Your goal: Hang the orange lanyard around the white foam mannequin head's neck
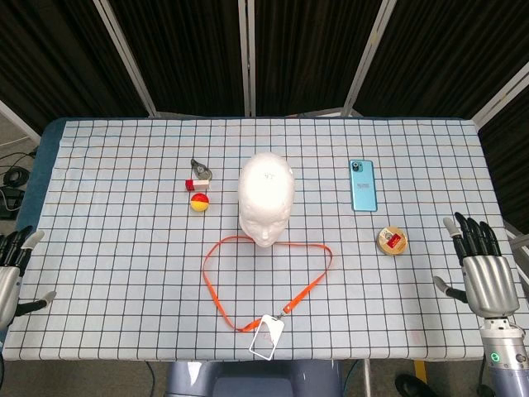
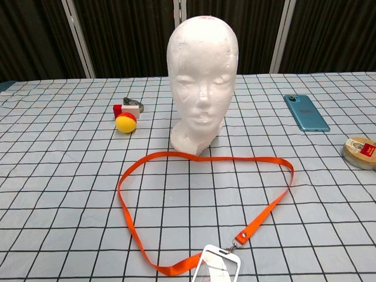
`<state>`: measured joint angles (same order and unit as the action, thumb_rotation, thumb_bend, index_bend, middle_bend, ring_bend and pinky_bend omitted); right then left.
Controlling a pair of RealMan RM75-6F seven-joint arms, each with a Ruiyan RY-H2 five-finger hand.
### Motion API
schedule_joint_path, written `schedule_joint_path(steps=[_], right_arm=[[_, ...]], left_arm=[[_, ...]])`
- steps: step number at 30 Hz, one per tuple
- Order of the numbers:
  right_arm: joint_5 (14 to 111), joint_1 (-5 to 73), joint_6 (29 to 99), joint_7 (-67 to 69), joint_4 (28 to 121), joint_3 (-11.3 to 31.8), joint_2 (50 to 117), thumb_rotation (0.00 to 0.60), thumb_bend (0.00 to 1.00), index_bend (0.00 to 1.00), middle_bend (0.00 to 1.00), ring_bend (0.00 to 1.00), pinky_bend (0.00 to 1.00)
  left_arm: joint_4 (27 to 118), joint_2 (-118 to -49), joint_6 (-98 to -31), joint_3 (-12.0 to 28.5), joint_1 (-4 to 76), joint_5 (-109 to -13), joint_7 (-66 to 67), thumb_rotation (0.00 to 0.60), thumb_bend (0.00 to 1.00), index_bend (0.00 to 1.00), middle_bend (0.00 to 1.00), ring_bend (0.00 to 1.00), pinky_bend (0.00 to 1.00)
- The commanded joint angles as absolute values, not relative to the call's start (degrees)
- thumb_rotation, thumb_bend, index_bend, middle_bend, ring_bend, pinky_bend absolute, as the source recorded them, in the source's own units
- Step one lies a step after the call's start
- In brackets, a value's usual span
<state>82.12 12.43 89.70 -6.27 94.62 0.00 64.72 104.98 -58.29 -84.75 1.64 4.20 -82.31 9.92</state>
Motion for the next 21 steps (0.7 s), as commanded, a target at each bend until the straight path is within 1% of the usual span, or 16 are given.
schedule_joint_path(steps=[1,4,8,10,14,15,16,17,19,21], right_arm=[[82.26,12.3,88.45,-5.49,94.85,0.14,64.84,0.6,0.0,0.0,0.0,0.0,0.0],[81.9,12.68,86.27,-4.43,94.99,0.28,65.03,0.6,0.0,0.0,0.0,0.0,0.0],[81.3,15.3,81.09,-4.29,94.82,1.28,65.95,0.6,0.0,0.01,0.0,0.0,0.0],[80.5,17.63,77.05,-3.58,95.12,2.29,66.57,0.6,0.0,0.05,0.0,0.0,0.0],[76.67,24.27,67.48,-3.98,93.33,6.13,69.77,0.6,0.01,0.19,0.0,0.0,0.0],[74.54,26.39,64.31,-5.13,92.67,7.36,71.02,0.6,0.02,0.25,0.0,0.0,0.0],[72.27,27.93,61.85,-6.07,92.35,8.39,72.03,0.6,0.05,0.28,0.0,0.0,0.0],[69.68,29.45,59.24,-7.06,92.35,9.29,72.91,0.6,0.09,0.32,0.0,0.0,0.0],[64.7,32.1,55.07,-8.79,92.36,10.91,74.43,0.6,0.14,0.33,0.0,0.0,0.0],[61.32,34.11,52.53,-11.04,91.6,11.5,75.93,0.6,0.17,0.37,0.0,0.0,0.0]], left_arm=[[105.18,-58.21,-84.79,1.62,4.15,-82.39,9.87,0.6,0.0,0.0,0.0,0.0,0.0],[105.28,-58.18,-84.93,1.71,4.12,-82.43,9.98,0.6,0.0,0.0,0.0,0.0,0.0],[104.89,-58.47,-84.53,1.92,4.36,-82.09,10.05,0.6,0.0,0.0,0.0,0.0,0.0],[104.56,-58.72,-84.15,2.06,4.6,-81.86,10.06,0.6,0.0,0.0,0.0,0.0,0.0],[103.82,-59.35,-83.13,2.56,5.3,-80.94,10.51,0.6,0.0,0.0,0.0,0.0,0.0],[103.52,-59.62,-82.83,2.74,5.48,-80.48,10.67,0.6,0.0,0.0,0.0,0.0,0.0],[103.26,-59.86,-82.6,2.87,5.61,-80.12,10.83,0.6,0.0,0.0,0.0,0.0,0.0],[102.96,-60.1,-82.29,2.96,5.74,-79.66,11.07,0.6,0.0,0.0,0.0,0.0,0.0],[102.41,-60.67,-81.68,3.14,6.03,-78.74,11.77,0.6,0.0,0.0,0.0,0.0,0.0],[101.75,-61.34,-81.37,3.32,6.26,-78.11,12.49,0.6,0.0,0.0,0.0,0.0,0.0]])
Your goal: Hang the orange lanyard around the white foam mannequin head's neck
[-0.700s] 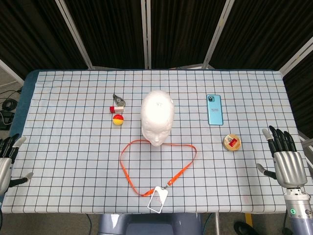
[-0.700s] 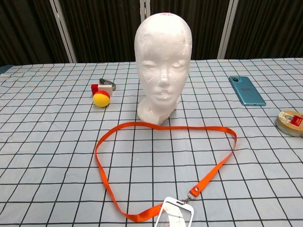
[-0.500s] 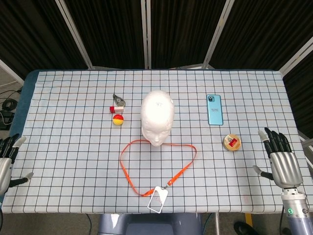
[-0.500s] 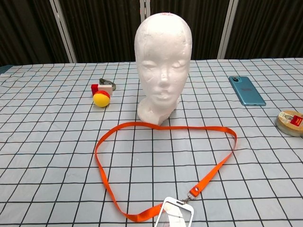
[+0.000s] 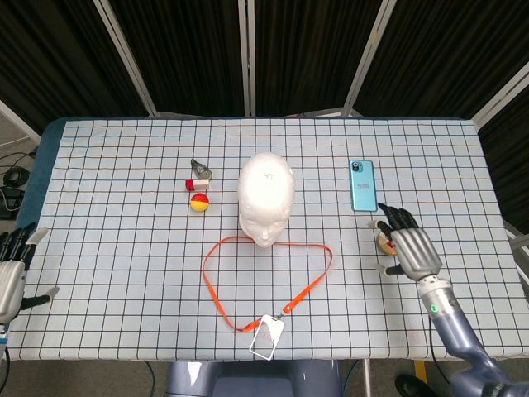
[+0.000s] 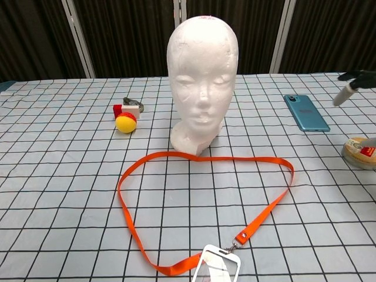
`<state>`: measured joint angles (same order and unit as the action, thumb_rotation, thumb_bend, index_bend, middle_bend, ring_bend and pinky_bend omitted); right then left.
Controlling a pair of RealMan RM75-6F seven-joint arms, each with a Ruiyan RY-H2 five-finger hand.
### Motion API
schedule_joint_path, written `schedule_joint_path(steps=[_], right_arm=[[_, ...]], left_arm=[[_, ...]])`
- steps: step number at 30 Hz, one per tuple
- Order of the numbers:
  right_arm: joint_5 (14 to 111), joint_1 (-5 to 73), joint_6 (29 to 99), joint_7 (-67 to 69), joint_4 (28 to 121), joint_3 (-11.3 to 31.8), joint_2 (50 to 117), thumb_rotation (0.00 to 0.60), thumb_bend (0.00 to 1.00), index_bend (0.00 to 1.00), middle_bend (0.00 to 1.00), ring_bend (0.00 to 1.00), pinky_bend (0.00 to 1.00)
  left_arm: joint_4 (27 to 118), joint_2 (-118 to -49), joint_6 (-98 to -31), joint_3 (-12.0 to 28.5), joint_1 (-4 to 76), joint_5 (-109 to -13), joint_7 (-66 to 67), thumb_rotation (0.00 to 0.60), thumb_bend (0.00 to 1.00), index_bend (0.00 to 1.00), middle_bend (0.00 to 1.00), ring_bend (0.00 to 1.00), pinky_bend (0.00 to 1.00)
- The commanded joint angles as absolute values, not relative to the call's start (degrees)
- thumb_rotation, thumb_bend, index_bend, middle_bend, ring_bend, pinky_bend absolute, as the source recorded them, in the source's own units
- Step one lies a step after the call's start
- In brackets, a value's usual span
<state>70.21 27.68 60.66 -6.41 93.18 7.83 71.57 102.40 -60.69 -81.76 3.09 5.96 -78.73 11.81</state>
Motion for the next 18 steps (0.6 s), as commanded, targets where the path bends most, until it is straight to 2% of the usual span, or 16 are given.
schedule_joint_path(steps=[1,9,18], right_arm=[[60.16,34.88,51.91,-12.28,91.01,11.59,76.7,0.6,0.18,0.38,0.0,0.0,0.0],[51.76,39.37,50.68,-20.5,84.47,11.4,84.82,0.6,0.25,0.43,0.0,0.0,0.0],[47.02,41.55,50.52,-23.93,80.49,10.77,90.5,0.6,0.25,0.44,0.0,0.0,0.0]], left_arm=[[101.48,-61.63,-81.2,3.38,6.37,-77.83,12.79,0.6,0.0,0.0,0.0,0.0,0.0],[99.98,-63.16,-79.77,3.83,7.11,-75.58,14.23,0.6,0.0,0.0,0.0,0.0,0.0],[99.18,-63.82,-78.62,4.08,7.8,-74.18,14.93,0.6,0.0,0.0,0.0,0.0,0.0]])
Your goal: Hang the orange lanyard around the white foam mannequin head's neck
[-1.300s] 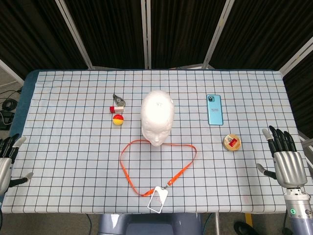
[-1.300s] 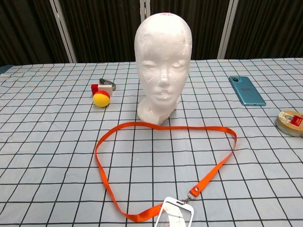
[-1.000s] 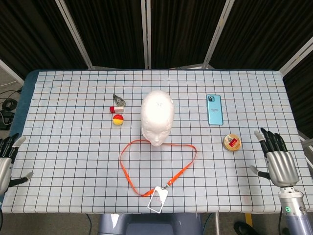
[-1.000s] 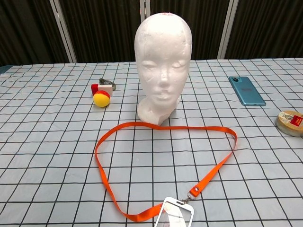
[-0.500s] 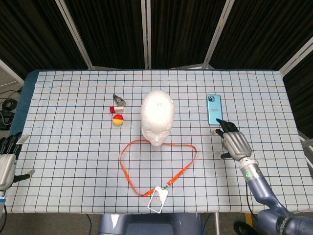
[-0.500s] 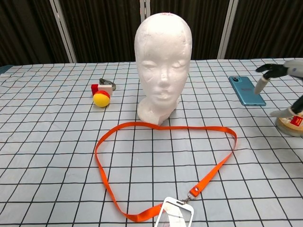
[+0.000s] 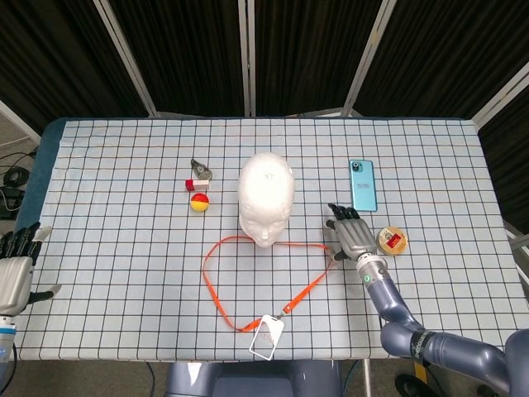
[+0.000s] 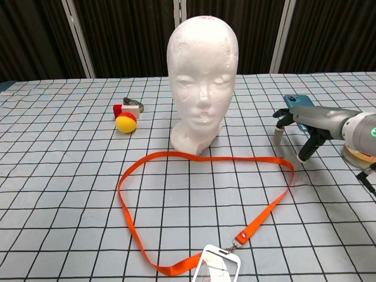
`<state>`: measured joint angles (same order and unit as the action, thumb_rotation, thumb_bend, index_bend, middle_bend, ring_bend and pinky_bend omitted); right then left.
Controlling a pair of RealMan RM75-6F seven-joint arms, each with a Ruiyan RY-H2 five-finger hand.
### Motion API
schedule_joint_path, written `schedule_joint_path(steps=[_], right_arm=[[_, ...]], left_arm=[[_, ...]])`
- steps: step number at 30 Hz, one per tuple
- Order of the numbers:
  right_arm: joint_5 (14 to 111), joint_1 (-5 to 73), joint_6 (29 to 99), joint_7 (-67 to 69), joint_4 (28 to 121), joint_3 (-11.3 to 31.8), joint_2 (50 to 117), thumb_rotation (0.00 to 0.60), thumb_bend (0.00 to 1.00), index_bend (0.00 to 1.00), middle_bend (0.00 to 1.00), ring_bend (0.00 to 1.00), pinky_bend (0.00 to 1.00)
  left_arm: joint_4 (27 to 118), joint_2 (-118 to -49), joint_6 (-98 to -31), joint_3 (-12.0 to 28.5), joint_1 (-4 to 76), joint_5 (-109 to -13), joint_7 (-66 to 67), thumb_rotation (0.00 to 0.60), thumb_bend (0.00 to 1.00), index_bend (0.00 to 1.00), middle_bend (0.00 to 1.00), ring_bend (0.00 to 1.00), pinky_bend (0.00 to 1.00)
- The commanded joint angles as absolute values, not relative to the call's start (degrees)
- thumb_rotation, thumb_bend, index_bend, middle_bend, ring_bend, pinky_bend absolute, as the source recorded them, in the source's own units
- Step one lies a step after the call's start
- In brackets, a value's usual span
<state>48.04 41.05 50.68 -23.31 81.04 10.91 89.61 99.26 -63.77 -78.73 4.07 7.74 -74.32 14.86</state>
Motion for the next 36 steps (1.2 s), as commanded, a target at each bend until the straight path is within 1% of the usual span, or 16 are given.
schedule_joint_path(steps=[1,8,13,22,25,27,30,34,35,36], right_arm=[[46.63,41.69,50.48,-24.22,80.36,10.68,90.76,0.6,0.25,0.44,0.0,0.0,0.0],[45.37,42.19,51.29,-25.2,81.15,10.49,91.7,0.6,0.25,0.45,0.0,0.0,0.0],[45.11,42.47,52.07,-26.43,79.96,9.85,92.67,0.6,0.26,0.47,0.0,0.0,0.0],[45.27,42.37,52.2,-26.77,78.79,9.05,93.56,0.6,0.33,0.55,0.0,0.0,0.0],[45.22,42.42,51.99,-26.58,78.49,9.08,93.77,0.6,0.35,0.6,0.0,0.0,0.0],[45.58,42.36,52.04,-26.34,78.47,9.05,93.78,0.6,0.39,0.64,0.0,0.0,0.0],[46.66,42.12,52.34,-25.93,78.66,8.78,93.58,0.6,0.44,0.66,0.0,0.0,0.0],[48.07,41.44,52.36,-24.45,80.01,8.57,92.46,0.6,0.45,0.69,0.0,0.0,0.0],[48.45,41.25,52.35,-23.91,80.4,8.58,92.19,0.6,0.45,0.7,0.0,0.0,0.0],[48.73,41.12,52.35,-23.53,80.68,8.59,92.0,0.6,0.45,0.7,0.0,0.0,0.0]], left_arm=[[99.12,-63.85,-78.52,4.09,7.85,-74.04,14.97,0.6,0.0,0.0,0.0,0.0,0.0],[99.04,-63.89,-78.47,4.07,7.92,-73.75,14.9,0.6,0.0,0.0,0.0,0.0,0.0],[99.1,-63.85,-78.64,4.0,7.91,-73.89,14.83,0.6,0.0,0.0,0.0,0.0,0.0],[98.9,-63.94,-78.34,3.93,8.08,-73.61,14.71,0.6,0.0,0.0,0.0,0.0,0.0],[98.78,-64.05,-78.2,3.93,8.18,-73.49,14.76,0.6,0.0,0.0,0.0,0.0,0.0],[98.66,-64.17,-77.97,3.93,8.3,-73.4,14.7,0.6,0.0,0.0,0.0,0.0,0.0],[98.21,-64.6,-76.91,4.02,8.95,-73.28,14.48,0.6,0.0,0.0,0.0,0.0,0.0],[97.85,-65.51,-73.91,5.3,11.69,-73.66,13.39,0.6,0.0,0.0,0.0,0.0,0.0],[97.62,-66.05,-72.6,5.99,13.01,-73.95,12.74,0.6,0.0,0.01,0.0,0.0,0.0],[97.42,-66.38,-71.64,6.38,13.84,-74.02,12.16,0.6,0.0,0.05,0.0,0.0,0.0]])
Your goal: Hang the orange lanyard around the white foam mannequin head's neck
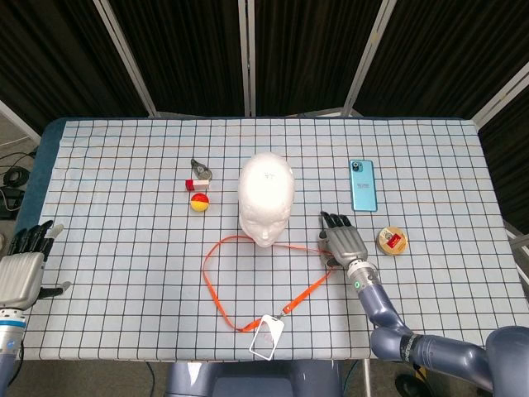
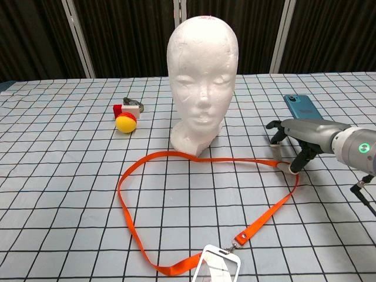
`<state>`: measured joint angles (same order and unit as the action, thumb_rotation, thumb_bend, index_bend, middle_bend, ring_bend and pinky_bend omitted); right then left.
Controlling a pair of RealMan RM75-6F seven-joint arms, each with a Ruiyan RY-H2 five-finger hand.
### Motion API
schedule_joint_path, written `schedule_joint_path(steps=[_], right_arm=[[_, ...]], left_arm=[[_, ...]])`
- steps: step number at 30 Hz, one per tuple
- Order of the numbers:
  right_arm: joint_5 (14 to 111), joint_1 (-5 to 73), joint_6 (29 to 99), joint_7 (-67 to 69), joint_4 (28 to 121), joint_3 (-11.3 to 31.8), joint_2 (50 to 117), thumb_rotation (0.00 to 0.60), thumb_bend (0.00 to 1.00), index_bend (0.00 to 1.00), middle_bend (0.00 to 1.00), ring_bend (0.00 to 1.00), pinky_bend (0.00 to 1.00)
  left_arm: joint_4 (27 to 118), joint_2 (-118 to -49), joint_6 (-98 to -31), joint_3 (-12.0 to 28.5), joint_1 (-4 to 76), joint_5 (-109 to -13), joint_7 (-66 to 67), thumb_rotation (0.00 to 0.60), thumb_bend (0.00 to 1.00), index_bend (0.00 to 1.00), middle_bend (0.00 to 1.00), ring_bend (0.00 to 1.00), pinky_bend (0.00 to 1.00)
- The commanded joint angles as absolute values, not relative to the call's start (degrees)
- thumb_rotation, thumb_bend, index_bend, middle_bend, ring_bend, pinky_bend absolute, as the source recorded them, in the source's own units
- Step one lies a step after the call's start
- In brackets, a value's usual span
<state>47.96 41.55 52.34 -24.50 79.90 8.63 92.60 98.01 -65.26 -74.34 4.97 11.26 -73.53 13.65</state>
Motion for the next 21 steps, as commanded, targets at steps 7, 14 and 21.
schedule_joint_path(steps=[7,14,21], right_arm=[[51.35,40.3,52.68,-21.24,84.02,8.64,89.73,0.6,0.45,0.72,0.0,0.0,0.0],[51.03,40.6,52.37,-21.41,84.84,8.92,89.11,0.6,0.45,0.72,0.0,0.0,0.0],[51.4,40.84,52.35,-21.64,85.71,8.79,88.61,0.6,0.45,0.72,0.0,0.0,0.0]], left_arm=[[89.53,-73.76,-59.0,10.98,24.86,-74.8,2.04,0.6,0.17,0.34,0.0,0.0,0.0],[83.26,-81.53,-51.12,13.14,32.55,-70.47,3.71,0.6,0.22,0.37,0.0,0.0,0.0],[79.67,-87.23,-48.42,13.72,36.87,-66.62,6.65,0.6,0.26,0.37,0.0,0.0,0.0]])
